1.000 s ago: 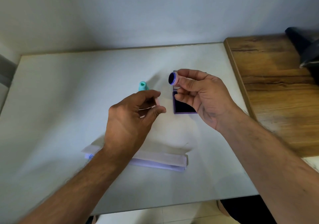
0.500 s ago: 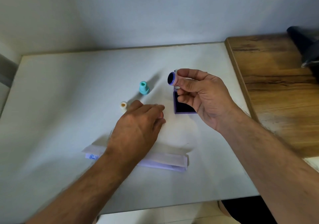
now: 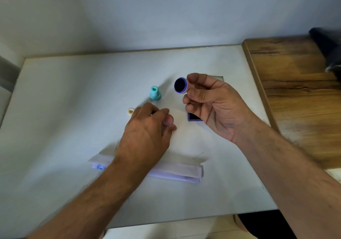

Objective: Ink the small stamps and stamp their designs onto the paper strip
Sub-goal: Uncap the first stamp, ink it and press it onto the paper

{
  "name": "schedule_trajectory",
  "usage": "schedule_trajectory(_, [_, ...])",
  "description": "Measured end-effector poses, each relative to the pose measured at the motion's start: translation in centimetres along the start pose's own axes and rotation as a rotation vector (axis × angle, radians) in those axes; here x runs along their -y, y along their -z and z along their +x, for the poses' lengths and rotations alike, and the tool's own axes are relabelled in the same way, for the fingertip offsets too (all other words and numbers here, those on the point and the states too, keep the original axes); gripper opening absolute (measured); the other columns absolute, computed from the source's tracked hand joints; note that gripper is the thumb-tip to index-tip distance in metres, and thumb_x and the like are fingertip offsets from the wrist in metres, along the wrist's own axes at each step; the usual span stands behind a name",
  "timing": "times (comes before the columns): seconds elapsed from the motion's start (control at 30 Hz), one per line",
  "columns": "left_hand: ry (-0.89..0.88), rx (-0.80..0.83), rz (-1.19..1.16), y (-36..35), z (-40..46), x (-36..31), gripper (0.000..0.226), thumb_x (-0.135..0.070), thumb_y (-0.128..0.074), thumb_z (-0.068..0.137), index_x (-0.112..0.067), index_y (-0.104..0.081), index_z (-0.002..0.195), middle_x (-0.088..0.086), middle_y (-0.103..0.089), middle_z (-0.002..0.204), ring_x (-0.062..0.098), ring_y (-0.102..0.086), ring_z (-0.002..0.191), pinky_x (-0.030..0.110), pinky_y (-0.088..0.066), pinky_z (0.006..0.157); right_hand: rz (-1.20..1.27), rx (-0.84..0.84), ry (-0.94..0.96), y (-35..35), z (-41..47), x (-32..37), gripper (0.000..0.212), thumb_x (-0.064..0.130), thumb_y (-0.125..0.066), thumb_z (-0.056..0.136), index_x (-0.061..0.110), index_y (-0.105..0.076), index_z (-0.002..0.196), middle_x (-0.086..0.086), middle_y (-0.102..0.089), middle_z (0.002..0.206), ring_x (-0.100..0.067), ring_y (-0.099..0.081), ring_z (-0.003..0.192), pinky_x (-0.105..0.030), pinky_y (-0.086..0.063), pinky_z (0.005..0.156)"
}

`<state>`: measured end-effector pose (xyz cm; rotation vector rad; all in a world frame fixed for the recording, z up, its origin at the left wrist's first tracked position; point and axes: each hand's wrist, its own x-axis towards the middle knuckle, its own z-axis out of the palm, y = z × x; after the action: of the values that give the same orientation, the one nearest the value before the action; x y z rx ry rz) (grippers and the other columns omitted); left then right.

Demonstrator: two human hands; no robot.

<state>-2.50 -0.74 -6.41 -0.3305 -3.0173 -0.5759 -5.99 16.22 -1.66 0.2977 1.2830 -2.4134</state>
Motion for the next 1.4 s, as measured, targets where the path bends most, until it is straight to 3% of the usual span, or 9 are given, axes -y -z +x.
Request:
schedule_trajectory(0.23, [0.024, 0.009, -0.080, 0.3, 0.0, -0.5, 0.042, -0.039, -0.063, 0.090, -0.020, -0.063, 0.127, 0.002, -0.060, 0.115, 0.018, -0.059, 0.099, 0.028, -0.049, 0.085, -0.007, -0.063, 0.022, 0.1, 0.1, 0.0, 0.022, -0.007, -0.058, 0.085, 0.007, -0.066, 0.101, -0.007, -0.070, 0.079, -0.018, -0.063, 0.060, -0.024, -0.053, 0.053])
schedule_trajectory(0.4, [-0.031, -0.056, -0.079, 0.6, -0.1, -0.6, 0.037, -0.034, -0.070, 0.086, -0.017, -0.070, 0.118, 0.003, -0.065, 0.101, 0.019, -0.063, 0.087, 0.028, -0.052, 0.077, -0.128, -0.315, 0.066, 0.4, 0.3, 0.5, 0.020, 0.005, -0.071, 0.081, 0.003, -0.070, 0.101, -0.013, -0.071, 0.084, -0.018, -0.061, 0.059, -0.027, -0.057, 0.057])
schedule_trajectory(0.53, [-0.048, -0.100, -0.086, 0.6, -0.1, -0.3, 0.029, -0.027, -0.071, 0.087, -0.016, -0.073, 0.113, 0.003, -0.067, 0.097, 0.019, -0.064, 0.084, 0.022, -0.047, 0.076, -0.782, -0.574, 0.236, 1.8, 0.0, 0.4, 0.020, 0.024, -0.077, 0.078, 0.021, -0.076, 0.098, 0.002, -0.075, 0.086, -0.011, -0.068, 0.064, -0.030, -0.060, 0.068])
schedule_trajectory(0.6, [-0.055, -0.103, -0.090, 0.5, -0.1, -0.3, 0.027, -0.025, -0.071, 0.086, -0.015, -0.074, 0.111, 0.003, -0.067, 0.096, 0.018, -0.064, 0.082, 0.021, -0.047, 0.076, -1.195, -0.560, 0.333, 2.0, -0.6, 0.5, 0.024, 0.032, -0.075, 0.078, 0.027, -0.076, 0.102, 0.009, -0.073, 0.091, -0.005, -0.068, 0.074, -0.017, -0.056, 0.074])
schedule_trajectory(0.7, [-0.069, -0.104, -0.093, 0.6, -0.1, -0.4, 0.026, -0.023, -0.072, 0.086, -0.014, -0.075, 0.109, 0.003, -0.068, 0.093, 0.019, -0.064, 0.081, 0.021, -0.046, 0.076, -1.433, -0.500, 0.362, 1.6, -1.4, 0.4, 0.023, 0.027, -0.071, 0.080, 0.028, -0.075, 0.102, 0.010, -0.073, 0.087, -0.002, -0.064, 0.077, -0.012, -0.052, 0.079])
schedule_trajectory(0.8, [-0.081, -0.119, -0.093, 0.6, 0.0, -0.5, 0.025, -0.021, -0.073, 0.084, -0.013, -0.076, 0.108, 0.004, -0.068, 0.091, 0.019, -0.064, 0.078, 0.021, -0.045, 0.075, -1.476, -0.504, 0.338, 1.2, -1.7, 0.1, 0.015, 0.025, -0.069, 0.079, 0.026, -0.075, 0.093, 0.011, -0.072, 0.076, -0.004, -0.065, 0.070, -0.024, -0.057, 0.076])
schedule_trajectory(0.97, [-0.084, -0.126, -0.093, 0.7, 0.1, -0.4, 0.025, -0.022, -0.073, 0.085, -0.013, -0.075, 0.108, 0.003, -0.067, 0.091, 0.018, -0.064, 0.078, 0.020, -0.045, 0.075, -1.489, -0.499, 0.271, 1.3, -1.7, 0.0, 0.017, 0.030, -0.075, 0.079, 0.023, -0.075, 0.095, 0.007, -0.073, 0.083, -0.005, -0.065, 0.073, -0.012, -0.048, 0.071])
schedule_trajectory(1.23, [-0.085, -0.136, -0.100, 0.5, 0.0, -0.1, 0.023, -0.021, -0.073, 0.085, -0.013, -0.076, 0.106, 0.003, -0.068, 0.090, 0.018, -0.063, 0.077, 0.018, -0.042, 0.073, -1.558, -0.442, 0.213, 0.7, -1.5, 0.0, 0.017, 0.031, -0.072, 0.084, 0.020, -0.077, 0.095, -0.001, -0.075, 0.101, -0.015, -0.066, 0.095, -0.020, -0.047, 0.085])
schedule_trajectory(1.4, [-0.090, -0.113, -0.106, 0.4, -0.1, 0.0, 0.025, -0.023, -0.071, 0.087, -0.013, -0.075, 0.109, 0.003, -0.068, 0.091, 0.017, -0.063, 0.076, 0.019, -0.044, 0.073, -1.512, -0.466, 0.153, 0.6, -1.2, 0.2, 0.014, 0.021, -0.072, 0.084, 0.010, -0.077, 0.090, -0.009, -0.074, 0.098, -0.020, -0.067, 0.089, -0.027, -0.053, 0.081])
